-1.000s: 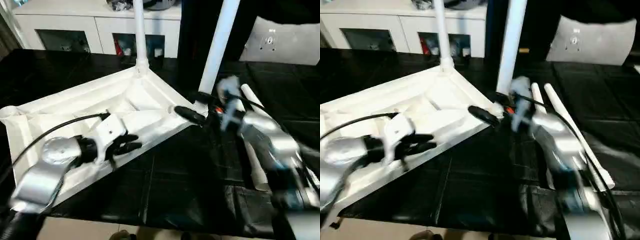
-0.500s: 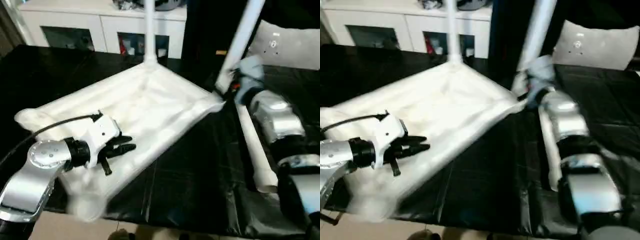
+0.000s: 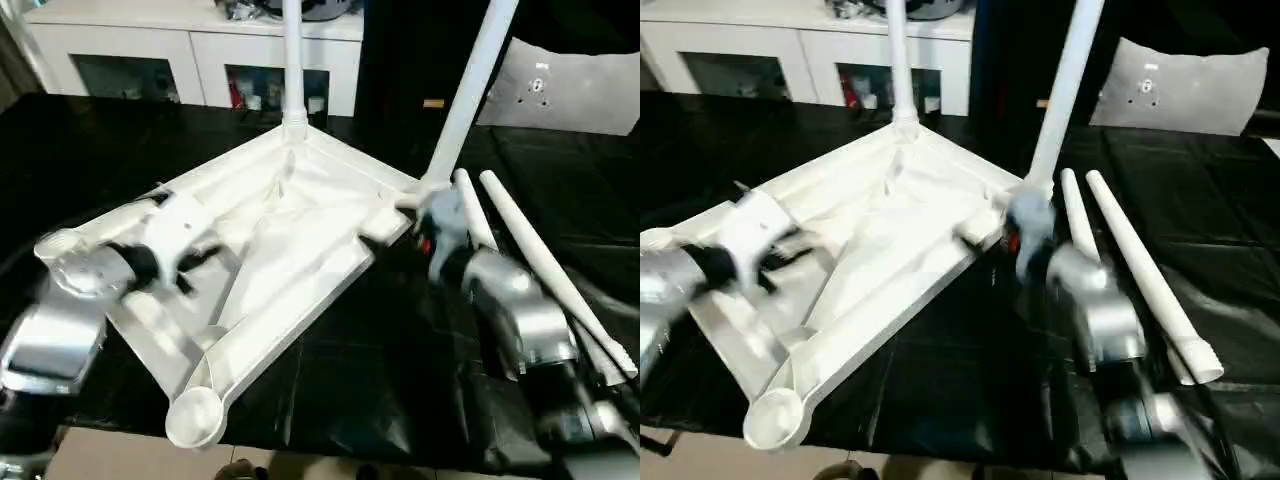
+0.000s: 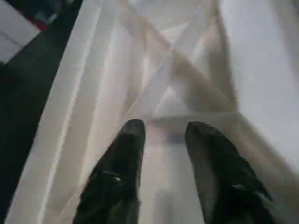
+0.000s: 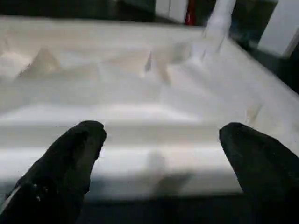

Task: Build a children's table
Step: Rotate table base

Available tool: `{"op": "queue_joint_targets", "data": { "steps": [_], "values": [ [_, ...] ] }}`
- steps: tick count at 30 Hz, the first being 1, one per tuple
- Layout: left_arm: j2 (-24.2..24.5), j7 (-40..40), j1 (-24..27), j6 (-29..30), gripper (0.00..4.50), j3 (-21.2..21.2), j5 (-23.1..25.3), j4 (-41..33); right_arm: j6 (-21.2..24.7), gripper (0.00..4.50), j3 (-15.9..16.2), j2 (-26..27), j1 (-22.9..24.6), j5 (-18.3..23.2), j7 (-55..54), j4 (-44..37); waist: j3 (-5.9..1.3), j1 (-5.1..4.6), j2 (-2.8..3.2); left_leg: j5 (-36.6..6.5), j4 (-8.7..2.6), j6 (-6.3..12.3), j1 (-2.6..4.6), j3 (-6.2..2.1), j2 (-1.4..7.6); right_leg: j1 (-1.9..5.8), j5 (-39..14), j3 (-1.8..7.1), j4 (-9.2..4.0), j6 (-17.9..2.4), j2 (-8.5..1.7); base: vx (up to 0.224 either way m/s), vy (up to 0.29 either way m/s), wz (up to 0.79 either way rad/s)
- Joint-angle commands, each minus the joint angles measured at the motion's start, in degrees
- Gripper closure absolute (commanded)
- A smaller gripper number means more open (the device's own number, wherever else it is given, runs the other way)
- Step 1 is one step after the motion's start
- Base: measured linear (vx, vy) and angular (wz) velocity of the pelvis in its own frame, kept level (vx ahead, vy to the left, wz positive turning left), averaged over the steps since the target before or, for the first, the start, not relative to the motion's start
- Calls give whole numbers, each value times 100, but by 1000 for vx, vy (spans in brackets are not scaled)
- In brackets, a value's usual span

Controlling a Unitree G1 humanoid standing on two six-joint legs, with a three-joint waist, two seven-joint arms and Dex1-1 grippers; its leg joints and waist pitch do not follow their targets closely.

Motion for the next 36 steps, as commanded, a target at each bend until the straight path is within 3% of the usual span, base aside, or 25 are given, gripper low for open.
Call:
{"op": "queue_joint_targets", "data": {
  "steps": [1, 2, 3, 7, 8, 10, 15, 18, 19, 23, 24, 25, 26, 29, 34, 36],
  "values": [
    [62, 82, -135, -193, 326, -228, 191, 301, 404, 0, 43, -80, 137, -146, -224, -473, -365, -16, 88, -1721, -487, -76, 131, -92, 166, 244, -2014, 246, -485, -889, -339, 0, 0, 0],
    [57, 112, -177, -264, 321, -274, 236, 444, 575, 0, 62, -76, 200, -152, -339, -602, -350, -14, 95, -1805, -490, -69, 158, -84, 154, 216, -2097, 252, -513, -824, -323, 0, 0, 0],
    [57, 147, -215, -366, 321, -323, 296, 573, 678, 0, 82, -71, 225, -191, -449, -661, -363, -21, 90, -1807, -491, -93, 148, -95, 155, 235, -2082, 250, -491, -828, -340, 0, 0, 0],
    [19, 238, -392, -586, 370, -478, 458, 1159, 1225, 0, 255, -46, 281, -460, -719, -863, -369, -41, 95, -1743, -485, -121, 134, -96, 139, 234, -2006, 253, -499, -828, -341, 0, 0, 0],
    [70, 214, -422, -655, 363, -605, 580, 1329, 1259, 0, 285, 20, 254, -487, -766, -784, -374, -41, 94, -1768, -481, -132, 139, -97, 140, 240, -1997, 256, -490, -837, -355, 0, 0, 0],
    [112, 181, -438, -659, 415, -709, 694, 1462, 1298, 0, 308, 82, 219, -535, -811, -701, -380, -46, 97, -1719, -486, -129, 123, -104, 153, 243, -1904, 260, -482, -853, -366, 0, 0, 0],
    [193, -35, -466, -664, 416, -911, 786, 1658, 1280, 0, 420, 211, 104, -664, -895, -385, -403, -30, 120, -1550, -483, -154, 135, -93, 175, 254, -1453, 270, -439, -1062, -382, 0, 0, 0],
    [203, -192, -463, -697, 441, -967, 741, 1649, 1244, 0, 468, 261, 44, -697, -939, -209, -403, -14, 119, -1535, -481, -161, 130, -93, 173, 265, -1435, 272, -426, -1094, -388, 0, 0, 0],
    [267, -705, -421, -817, 449, -1123, 573, 1536, 1156, 0, 580, 374, -139, -813, -1029, 278, -398, -11, 104, -1549, -485, -164, 133, -89, 174, 261, -1489, 272, -439, -1083, -397, 0, 0, 0],
    [424, -1421, -295, -1153, 449, -1330, 335, 1325, 1104, 0, 590, 501, -317, -878, -1112, 690, -383, -44, 121, -1751, -498, -244, 128, -107, 179, 259, -1764, 277, -450, -1093, -418, 0, 0, 0],
    [490, -1856, -150, -1345, 449, -1383, 55, 1047, 1038, 0, 551, 598, -421, -862, -1151, 884, -383, -44, 42, -1750, -504, -234, 121, -106, 187, 265, -1794, 281, -462, -1091, -440, 0, 0, 0],
    [505, -1981, -104, -1381, 449, -1394, -39, 951, 1012, 0, 539, 630, -454, -854, -1160, 943, -382, -64, 68, -1712, -516, -238, 96, -130, 193, 289, -1812, 283, -418, -1116, -465, 0, 0, 0],
    [513, -2063, -76, -1403, 449, -1403, -104, 887, 990, 0, 531, 653, -479, -849, -1167, 988, -355, -97, 82, -1848, -511, -243, 147, -98, 190, 224, -1927, 278, -461, -1064, -409, 0, 0, 0],
    [451, -2448, 20, -1286, 449, -1451, -475, 513, 792, 0, 466, 830, -697, -827, -1248, 1322, -355, -139, 85, -1975, -516, -273, 170, -101, 196, 220, -2078, 285, -467, -1063, -416, 0, 0, 0],
    [257, -2854, 63, -981, 449, -1515, -944, 94, 427, 0, 416, 1091, -1006, -781, -1298, 1703, -361, -178, 105, -1898, -512, -276, 140, -96, 181, 248, -1992, 283, -448, -1103, -413, 0, 0, 0],
    [96, -2984, 64, -1000, 449, -1615, -1065, -7, 255, 0, 455, 1253, -1167, -802, -1289, 1866, -366, -210, 87, -1836, -503, -254, 120, -90, 174, 265, -1926, 290, -439, -1142, -421, 0, 0, 0]
  ]
}}
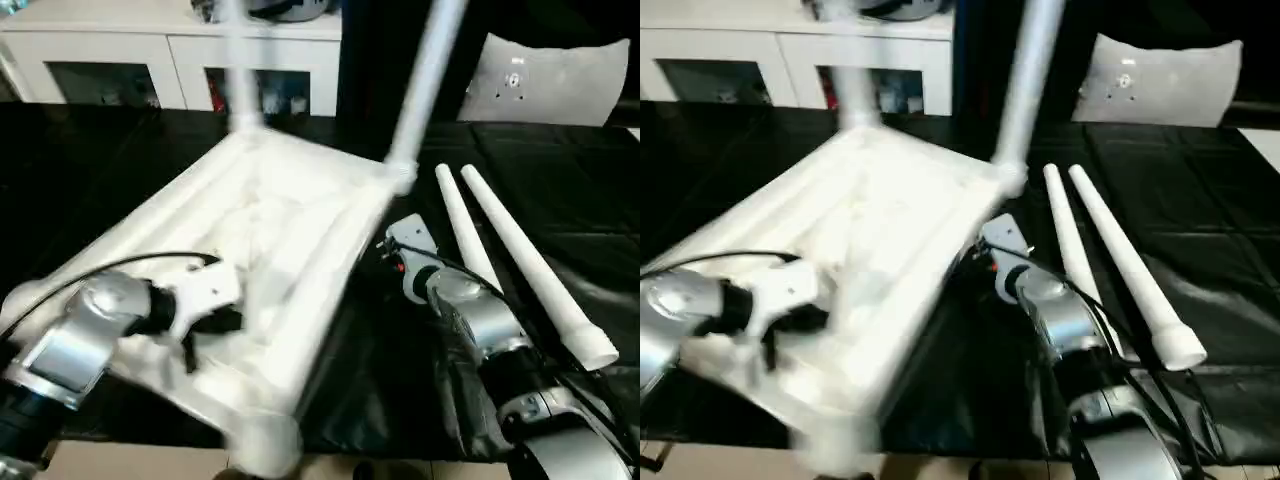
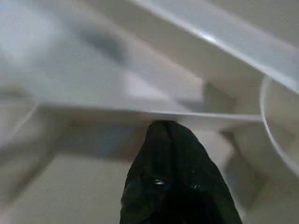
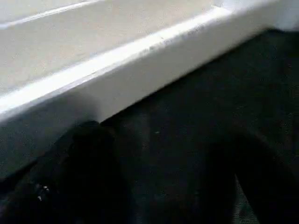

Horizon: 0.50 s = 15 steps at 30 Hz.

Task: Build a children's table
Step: Rotate table base

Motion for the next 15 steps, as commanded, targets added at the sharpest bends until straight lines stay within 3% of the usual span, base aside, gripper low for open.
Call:
{"op": "queue_joint_targets", "data": {
  "steps": [1, 6, 7, 8, 9, 11, 12, 13, 14, 15],
  "values": [
    [-244, -262, -53, -107, 449, -221, -372, -436, -295, 0, 208, 365, -262, 86, 148, -53, -372, 13, 74, -1763, -482, -208, 80, -94, 167, 286, -1882, 286, -441, -1127, -414, 0, 0, 0],
    [-556, -8, -190, -367, 449, -254, -183, -139, -397, 0, 236, 502, -318, 69, 209, 24, -403, -31, 74, -1464, -456, -92, 73, -71, 171, 312, -1495, 285, -411, -1200, -393, 0, 0, 0],
    [-865, 583, -452, -710, 449, -176, 139, 432, -508, 0, 198, 507, -350, 17, 129, 116, -409, -32, 97, -1407, -450, -73, 67, -67, 168, 316, -1409, 281, -405, -1227, -391, 0, 0, 0],
    [-1009, 994, -619, -947, 449, -139, 371, 815, -540, 0, 160, 484, -367, 3, 55, 115, -388, -23, 87, -1555, -442, -56, 106, -44, 152, 278, -1561, 266, -468, -1174, -352, 0, 0, 0],
    [-1111, 1394, -785, -1137, 449, -110, 599, 1191, -576, 0, 99, 453, -393, -3, -25, 98, -396, -20, 82, -1580, -436, -84, 115, -47, 146, 291, -1589, 269, -455, -1146, -356, 0, 0, 0],
    [-1173, 1716, -920, -1269, 449, -92, 785, 1494, -604, 0, 41, 422, -416, -1, -89, 72, -392, -12, 79, -1704, -451, -107, 105, -76, 147, 308, -1889, 255, -462, -1005, -376, 0, 0, 0],
    [-1184, 1850, -977, -1308, 449, -82, 852, 1621, -588, 0, 8, 391, -423, 9, -107, 10, -392, -40, 61, -1678, -469, -110, 56, -98, 148, 353, -1930, 243, -449, -977, -391, 0, 0, 0],
    [-1174, 1981, -1038, -1368, 449, -87, 934, 1771, -581, 0, -52, 354, -450, 17, -141, -47, -371, -44, 111, -1744, -487, -124, 43, -115, 148, 338, -2179, 217, -481, -862, -376, 0, 0, 0],
    [-1091, 2163, -1124, -1517, 449, -154, 1130, 2024, -496, 0, -197, 267, -489, 83, -151, -232, -394, -47, 92, -1803, -441, -116, 112, -99, 146, 295, -2264, 241, -531, -841, -393, 0, 0, 0],
    [-1079, 2294, -1156, -1578, 449, -156, 1197, 2143, -464, 0, -261, 224, -500, 98, -188, -322, -407, -23, 86, -1693, -441, -104, 116, -93, 146, 301, -2114, 257, -499, -876, -386, 0, 0, 0]
  ]
}}
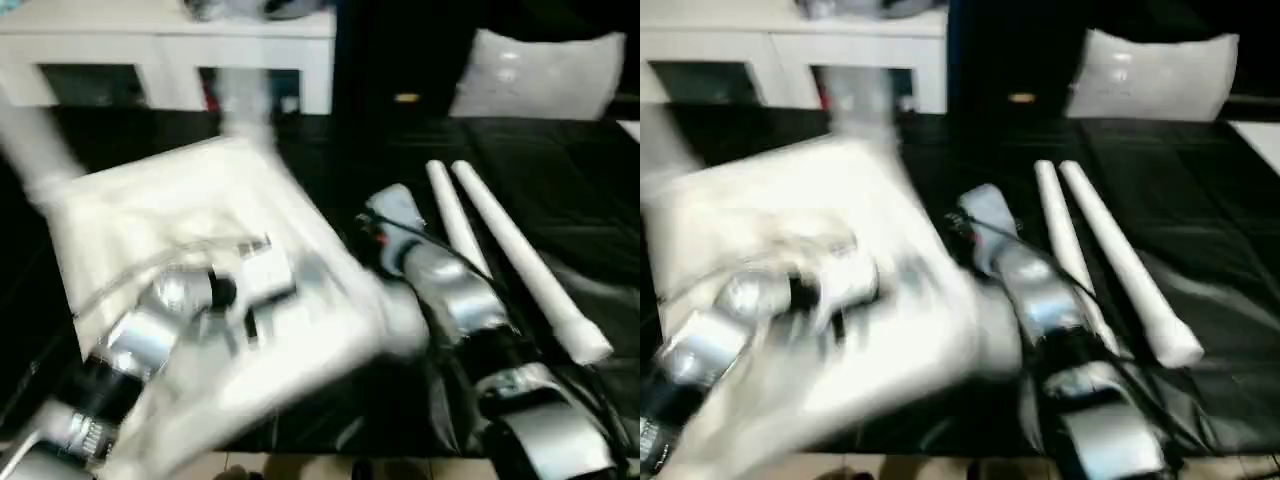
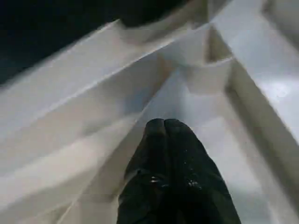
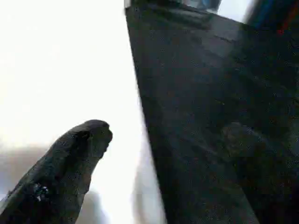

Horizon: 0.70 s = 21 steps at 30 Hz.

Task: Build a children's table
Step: Rotate table base, then insert table leg to table base

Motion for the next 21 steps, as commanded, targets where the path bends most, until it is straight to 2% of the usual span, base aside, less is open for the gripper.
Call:
{"op": "queue_joint_targets", "data": {
  "steps": [1, 3, 5, 6, 8, 10, 13, 14, 17, 18, 19, 20, 21],
  "values": [
    [97, 231, 49, -104, 449, 16, 211, 312, 74, 0, -201, -135, -54, 72, -34, -244, -416, 37, 50, -1705, -409, -86, 101, -82, 140, 299, -2118, 277, -497, -874, -392, 0, 0, 0],
    [86, 512, -29, -276, 449, 28, 337, 583, 150, 0, -347, -224, -63, 129, -71, -451, -439, 46, 64, -1522, -411, -75, 85, -71, 143, 314, -1812, 273, -462, -919, -363, 0, 0, 0],
    [-2, 815, -176, -771, 449, 71, 462, 1117, 209, 0, -476, -321, -49, 165, -79, -685, -459, 70, 76, -1373, -398, -43, 91, -59, 145, 311, -1455, 279, -437, -1007, -360, 0, 0, 0],
    [-17, 828, -186, -852, 449, 84, 455, 1173, 231, 0, -494, -340, -38, 176, -71, -742, -488, 83, 62, -1234, -389, 4, 69, -59, 133, 348, -1266, 275, -422, -1047, -361, 0, 0, 0],
    [-61, 800, -174, -978, 449, 150, 375, 1199, 295, 0, -523, -392, 3, 196, -49, -896, -516, 130, 66, -963, -379, 59, 61, -55, 166, 358, -803, 282, -367, -1201, -385, 0, 0, 0],
    [-152, 610, -34, -852, 449, 373, 39, 861, 361, 0, -502, -492, 111, 204, 44, -1120, -524, 173, 51, -870, -371, 85, 63, -40, 173, 366, -685, 283, -342, -1291, -397, 0, 0, 0],
    [-135, 324, 262, -688, 449, 597, -404, 229, 355, 0, -494, -610, 229, 200, 156, -1173, -495, 199, 36, -976, -376, 80, 59, -28, 178, 362, -889, 288, -360, -1311, -417, 0, 0, 0],
    [-114, 286, 314, -686, 449, 623, -469, 129, 336, 0, -503, -623, 236, 188, 167, -1140, -469, 198, 39, -1116, -390, 57, 73, -26, 186, 338, -1180, 282, -403, -1274, -414, 0, 0, 0],
    [-57, 124, 473, -540, 449, 709, -717, -213, 257, 0, -515, -674, 222, 138, 162, -985, -461, 186, 37, -1334, -388, -25, 81, -29, 169, 318, -1595, 281, -428, -1145, -403, 0, 0, 0],
    [16, 30, 592, -412, 449, 755, -842, -482, 212, 0, -514, -716, 201, 97, 145, -872, -452, 180, -5, -1374, -397, -22, 77, -28, 167, 315, -1706, 276, -448, -1106, -395, 0, 0, 0],
    [151, -137, 804, -163, 449, 853, -1009, -968, 181, 0, -479, -802, 187, 0, 133, -787, -452, 185, 1, -1409, -399, -59, 86, -40, 184, 309, -1829, 278, -430, -1093, -421, 0, 0, 0],
    [169, -161, 833, -125, 449, 870, -1029, -1039, 193, 0, -477, -813, 188, -3, 139, -795, -441, 169, 7, -1376, -407, -48, 58, -46, 179, 319, -1892, 271, -441, -1061, -408, 0, 0, 0],
    [212, -213, 937, 18, 449, 958, -1133, -1315, 315, 0, -485, -852, 196, 14, 181, -885, -446, 173, 15, -1413, -382, -42, 101, -24, 167, 276, -1908, 279, -455, -1041, -386, 0, 0, 0]
  ]
}}
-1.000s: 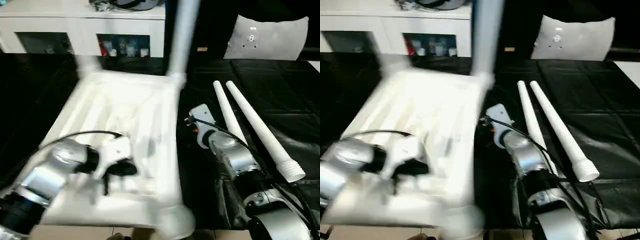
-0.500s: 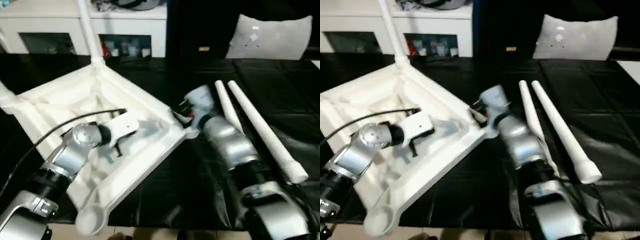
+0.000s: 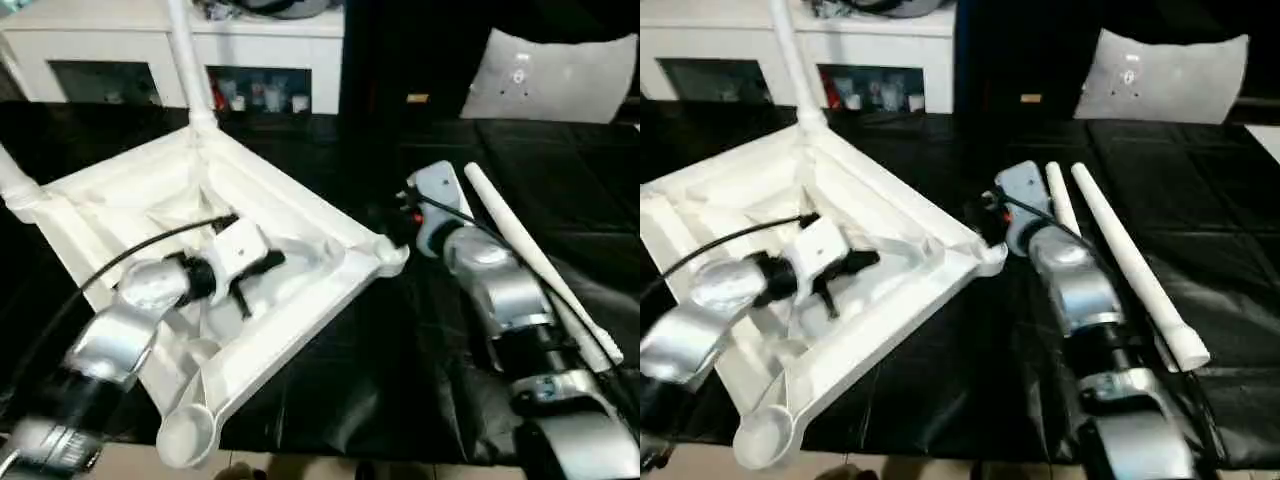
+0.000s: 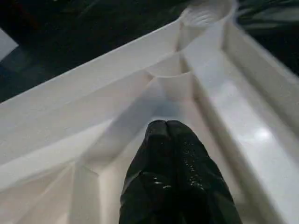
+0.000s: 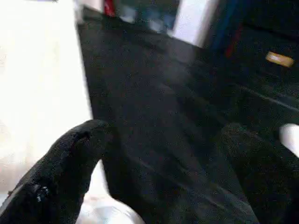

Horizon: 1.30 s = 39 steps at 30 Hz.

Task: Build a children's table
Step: Insert table leg to table base

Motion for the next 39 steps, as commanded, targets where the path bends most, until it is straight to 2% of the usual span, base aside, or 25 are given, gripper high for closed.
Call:
{"op": "queue_joint_targets", "data": {
  "steps": [1, 2, 4, 5, 6, 7, 8, 9, 10, 11, 12, 13, 16, 17, 18, 19, 20, 21, 24, 25, 27, 28, 35, 38, 39],
  "values": [
    [70, -97, 50, 232, 449, 214, -161, -406, 118, 0, 4, -28, -24, -40, 66, -117, -434, 5, 6, -1400, -389, -36, 105, -31, 164, 304, -1883, 281, -443, -1026, -378, 0, 0, 0],
    [-88, 184, 143, 481, 449, 430, -283, -755, 806, 0, 28, -104, 49, -186, -169, -571, -428, 18, -12, -1348, -394, -23, 102, -32, 160, 311, -1893, 274, -437, -997, -367, 0, 0, 0],
    [-223, 340, 159, 731, 449, 538, -413, -900, 1280, 0, 38, -132, 100, -276, -334, -852, -427, 13, -16, -1195, -395, -22, 95, -29, 158, 324, -1751, 276, -417, -990, -342, 0, 0, 0],
    [-311, 400, 166, 887, 417, 589, -541, -981, 1646, 0, 64, -181, 132, -263, -281, -1051, -437, 28, -12, -1203, -386, -17, 113, -22, 154, 307, -1767, 277, -429, -962, -345, 0, 0, 0],
    [-311, 400, 166, 887, 417, 589, -541, -981, 1646, 0, 64, -181, 132, -263, -281, -1051, -437, 28, -12, -1203, -386, -17, 113, -22, 154, 307, -1767, 277, -429, -962, -345, 0, 0, 0],
    [-357, 417, 198, 1003, 417, 595, -641, -1103, 1960, 0, 44, -214, 184, -209, -243, -1264, -429, 32, 15, -1217, -391, -28, 105, -30, 141, 320, -1816, 276, -427, -914, -338, 0, 0, 0],
    [-443, 465, 313, 1233, 407, 545, -776, -1414, 2803, 0, -3, -330, 310, -292, -343, -1782, -439, 38, 27, -1223, -390, -29, 110, -34, 147, 315, -1810, 277, -437, -894, -342, 0, 0, 0],
    [-459, 460, 446, 1413, 398, 469, -847, -1696, 3363, 0, -102, -413, 415, -371, -468, -2165, -437, 41, 45, -1121, -403, -69, 109, -42, 163, 331, -1574, 284, -421, -905, -315, 0, 0, 0],
    [-458, 453, 512, 1467, 385, 420, -860, -1831, 3609, 0, -195, -442, 469, -347, -499, -2365, -446, 49, 32, -1092, -400, -74, 110, -39, 160, 339, -1499, 285, -411, -913, -313, 0, 0, 0],
    [-467, 453, 584, 1532, 372, 355, -869, -1984, 3983, 0, -347, -468, 541, -291, -531, -2648, -453, 47, 57, -1090, -393, -73, 94, -36, 144, 344, -1465, 287, -413, -905, -315, 0, 0, 0],
    [-467, 453, 584, 1532, 372, 355, -869, -1984, 3983, 0, -347, -468, 541, -291, -531, -2648, -459, 49, 42, -1061, -389, -74, 98, -36, 143, 349, -1434, 286, -415, -887, -310, 0, 0, 0],
    [-517, 461, 673, 1706, 365, 304, -870, -2201, 4538, 0, -520, -520, 677, -221, -518, -3098, -442, 40, 60, -1127, -392, -78, 100, -32, 129, 334, -1542, 284, -430, -866, -303, 0, 0, 0],
    [-602, 520, 700, 1886, 346, 262, -856, -2335, 5076, 0, -611, -596, 849, -184, -459, -3542, -419, 31, 47, -1264, -394, -110, 105, -36, 120, 328, -1913, 275, -487, -708, -295, 0, 0, 0],
    [-664, 589, 689, 2011, 329, 227, -866, -2387, 5445, 0, -625, -653, 986, -165, -410, -3826, -405, 22, 78, -1375, -398, -133, 115, -42, 114, 316, -2113, 269, -508, -645, -298, 0, 0, 0],
    [-723, 644, 671, 2074, 329, 181, -858, -2378, 5680, 0, -717, -604, 1107, -63, -368, -3962, -393, 12, 60, -1437, -402, -138, 120, -41, 108, 321, -2231, 262, -533, -587, -287, 0, 0, 0],
    [-765, 693, 647, 2136, 324, 141, -843, -2352, 5817, 0, -781, -565, 1192, 9, -340, -4007, -372, 2, 106, -1675, -404, -141, 163, -53, 96, 290, -2616, 247, -579, -477, -291, 0, 0, 0],
    [-763, 699, 639, 2197, 308, 98, -847, -2370, 5944, 0, -811, -540, 1223, 38, -340, -4034, -358, -26, 72, -1887, -387, -139, 201, -60, 74, 256, -3063, 218, -649, -338, -292, 0, 0, 0],
    [-751, 701, 629, 2299, 294, 27, -852, -2407, 6148, 0, -856, -499, 1261, 78, -348, -4067, -366, -49, 63, -1909, -378, -153, 198, -80, 51, 264, -3290, 199, -671, -232, -293, 0, 0, 0],
    [-724, 745, 626, 2378, 276, -98, -768, -2469, 6442, 0, -967, -437, 1270, 210, -293, -3937, -374, -106, 82, -1897, -362, -137, 189, -99, 38, 242, -3464, 172, -714, -81, -289, 0, 0, 0],
    [-700, 733, 628, 2442, 260, -159, -724, -2516, 6574, 28, -1000, -435, 1282, 258, -264, -3899, -368, -123, 54, -1916, -352, -127, 190, -93, 33, 228, -3524, 168, -730, -54, -282, 0, 0, 0],
    [-655, 682, 649, 2506, 251, -239, -692, -2596, 6669, 35, -978, -488, 1325, 261, -249, -3841, -371, -154, 74, -1945, -343, -127, 192, -111, 27, 224, -3626, 145, -740, -3, -285, 0, 0, 0],
    [-637, 628, 670, 2591, 245, -285, -707, -2683, 6740, 40, -979, -526, 1362, 249, -249, -3827, -366, -176, 50, -1964, -338, -120, 180, -112, 24, 224, -3694, 130, -756, 34, -287, 0, 0, 0],
    [-562, 558, 693, 2773, 243, -398, -824, -2903, 6908, 109, -1070, -622, 1427, 386, -169, -3659, -381, -170, 76, -1933, -330, -83, 195, -116, 27, 212, -3605, 110, -768, 33, -288, 0, 0, 0],
    [-561, 543, 653, 2841, 243, -405, -866, -2921, 7016, 143, -1080, -685, 1369, 459, -135, -3644, -385, -162, 79, -1865, -356, -78, 190, -113, 52, 239, -3324, 127, -735, -102, -290, 0, 0, 0],
    [-555, 520, 636, 2896, 243, -407, -886, -2942, 7092, 143, -1085, -711, 1334, 503, -104, -3649, -390, -174, 19, -1833, -351, -67, 183, -101, 52, 244, -3285, 133, -737, -114, -284, 0, 0, 0]
  ]
}}
